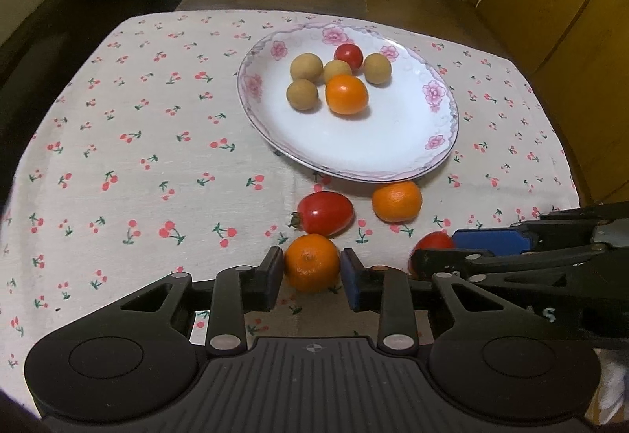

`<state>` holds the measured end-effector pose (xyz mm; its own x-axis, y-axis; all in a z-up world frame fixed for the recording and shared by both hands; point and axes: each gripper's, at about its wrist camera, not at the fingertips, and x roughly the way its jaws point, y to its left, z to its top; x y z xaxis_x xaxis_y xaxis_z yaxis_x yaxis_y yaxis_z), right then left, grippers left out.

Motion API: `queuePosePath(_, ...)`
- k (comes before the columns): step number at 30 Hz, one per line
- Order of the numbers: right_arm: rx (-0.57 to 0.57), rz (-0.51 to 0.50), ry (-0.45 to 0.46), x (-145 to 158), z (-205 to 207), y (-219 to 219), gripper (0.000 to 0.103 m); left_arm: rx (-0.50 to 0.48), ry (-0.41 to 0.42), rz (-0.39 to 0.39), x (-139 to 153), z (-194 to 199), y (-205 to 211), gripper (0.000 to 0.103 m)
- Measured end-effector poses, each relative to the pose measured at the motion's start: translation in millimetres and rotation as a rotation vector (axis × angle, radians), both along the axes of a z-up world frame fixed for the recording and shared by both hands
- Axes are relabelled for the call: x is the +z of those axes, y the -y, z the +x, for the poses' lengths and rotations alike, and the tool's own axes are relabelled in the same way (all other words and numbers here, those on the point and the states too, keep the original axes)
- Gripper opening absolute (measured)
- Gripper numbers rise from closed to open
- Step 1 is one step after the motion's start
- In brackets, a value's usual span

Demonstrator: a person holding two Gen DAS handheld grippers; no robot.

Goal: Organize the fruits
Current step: 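Close the right gripper on a red cherry tomato, then close the left gripper on a mandarin orange while the right gripper holds the tomato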

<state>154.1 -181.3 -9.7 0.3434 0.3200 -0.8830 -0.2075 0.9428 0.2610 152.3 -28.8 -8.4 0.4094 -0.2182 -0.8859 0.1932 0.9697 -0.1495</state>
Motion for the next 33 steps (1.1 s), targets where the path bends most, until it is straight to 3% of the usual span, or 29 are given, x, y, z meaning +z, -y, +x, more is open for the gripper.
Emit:
queuePosePath(21, 0.02, -0.044, 0.016, -2.2, -4.5, -0.9, 0.034, -0.016, -0.006, 0.03, -6.0, 2.3, 4.3, 0.04)
queuePosePath(24, 0.015, -0.042, 0.012, -3.2, -4.8, 1.6, 0.034, -0.004, -0.025, 0.009, -8.4, 4.8, 3.6, 0.053)
queuePosePath(33, 0.001, -0.036, -0.004, -6.0, -2.0, 4.9, 0.035, 0.008, -0.018, 0.003, -8.6, 10.6, 5.6, 0.059)
